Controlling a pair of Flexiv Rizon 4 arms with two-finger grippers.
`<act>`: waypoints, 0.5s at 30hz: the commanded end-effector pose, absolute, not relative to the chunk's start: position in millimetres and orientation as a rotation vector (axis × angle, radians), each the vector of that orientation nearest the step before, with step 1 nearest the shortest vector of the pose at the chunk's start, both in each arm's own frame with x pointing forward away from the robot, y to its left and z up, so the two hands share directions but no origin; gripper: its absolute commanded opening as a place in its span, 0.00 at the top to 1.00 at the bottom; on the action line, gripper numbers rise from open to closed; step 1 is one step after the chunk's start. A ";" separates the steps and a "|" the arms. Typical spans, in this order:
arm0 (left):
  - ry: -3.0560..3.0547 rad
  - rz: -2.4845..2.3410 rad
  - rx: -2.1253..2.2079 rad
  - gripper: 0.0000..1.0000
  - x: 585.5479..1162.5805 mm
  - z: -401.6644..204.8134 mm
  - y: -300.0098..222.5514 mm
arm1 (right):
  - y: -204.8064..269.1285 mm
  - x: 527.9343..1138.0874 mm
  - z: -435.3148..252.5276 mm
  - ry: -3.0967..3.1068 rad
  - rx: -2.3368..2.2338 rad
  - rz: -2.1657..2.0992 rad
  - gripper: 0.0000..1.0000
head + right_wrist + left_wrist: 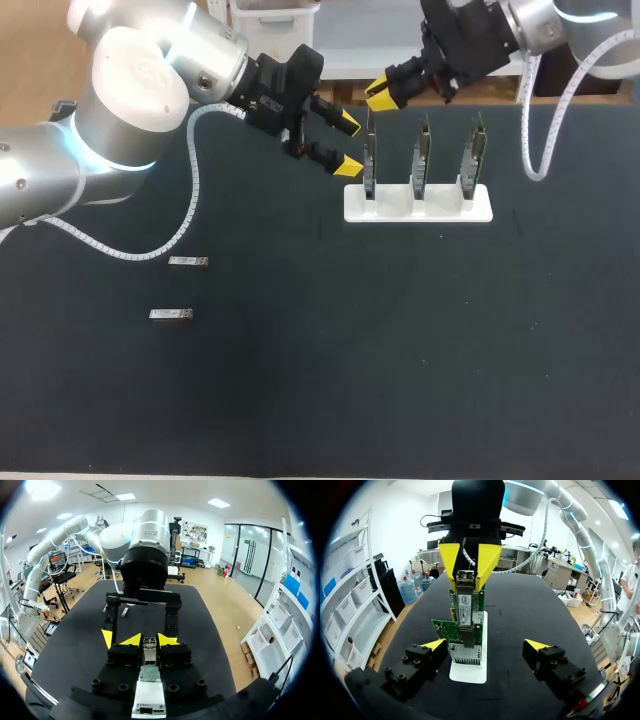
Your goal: Pick up the optical module with the left hand, and insert it into the network port with the right hand.
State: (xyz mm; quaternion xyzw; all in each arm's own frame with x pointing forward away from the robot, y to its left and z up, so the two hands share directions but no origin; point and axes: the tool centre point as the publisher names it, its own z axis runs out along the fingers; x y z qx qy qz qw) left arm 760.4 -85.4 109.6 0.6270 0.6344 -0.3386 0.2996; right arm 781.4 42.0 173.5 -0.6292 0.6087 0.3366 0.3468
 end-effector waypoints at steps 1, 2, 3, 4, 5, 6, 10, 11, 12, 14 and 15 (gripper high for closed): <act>1.685 -0.903 1.673 0.00 764.1 109.7 -86.1 | 40.9 778.8 173.1 1.580 -1.627 0.868 1.00; 1.685 -0.903 1.673 0.00 764.1 109.7 -86.1 | 40.0 778.5 173.6 1.580 -1.623 0.868 1.00; 1.685 -0.903 1.673 0.00 764.1 109.7 -86.1 | 39.4 778.5 174.0 1.579 -1.620 0.869 1.00; 1.685 -0.903 1.673 0.00 764.1 109.7 -86.1 | 38.7 778.5 174.3 1.579 -1.618 0.869 1.00; 1.685 -0.903 1.673 0.00 764.1 109.7 -86.1 | 38.0 778.5 174.5 1.579 -1.616 0.868 1.00; 1.685 -0.903 1.673 0.00 764.1 109.7 -86.1 | 37.7 778.6 174.6 1.579 -1.615 0.867 1.00; 1.685 -0.903 1.673 0.00 764.1 109.7 -86.1 | 37.3 778.8 174.1 1.580 -1.618 0.865 1.00; 1.685 -0.903 1.673 0.00 764.1 109.7 -86.1 | 37.6 778.8 173.7 1.580 -1.619 0.866 1.00; 1.685 -0.903 1.673 0.00 764.1 109.7 -86.1 | 37.8 778.8 173.5 1.580 -1.619 0.867 1.00; 1.685 -0.903 1.673 0.00 764.1 109.7 -86.1 | 38.6 778.6 173.2 1.578 -1.619 0.870 1.00; 1.685 -0.903 1.673 0.00 764.1 109.7 -86.1 | 38.9 778.5 173.2 1.577 -1.619 0.870 1.00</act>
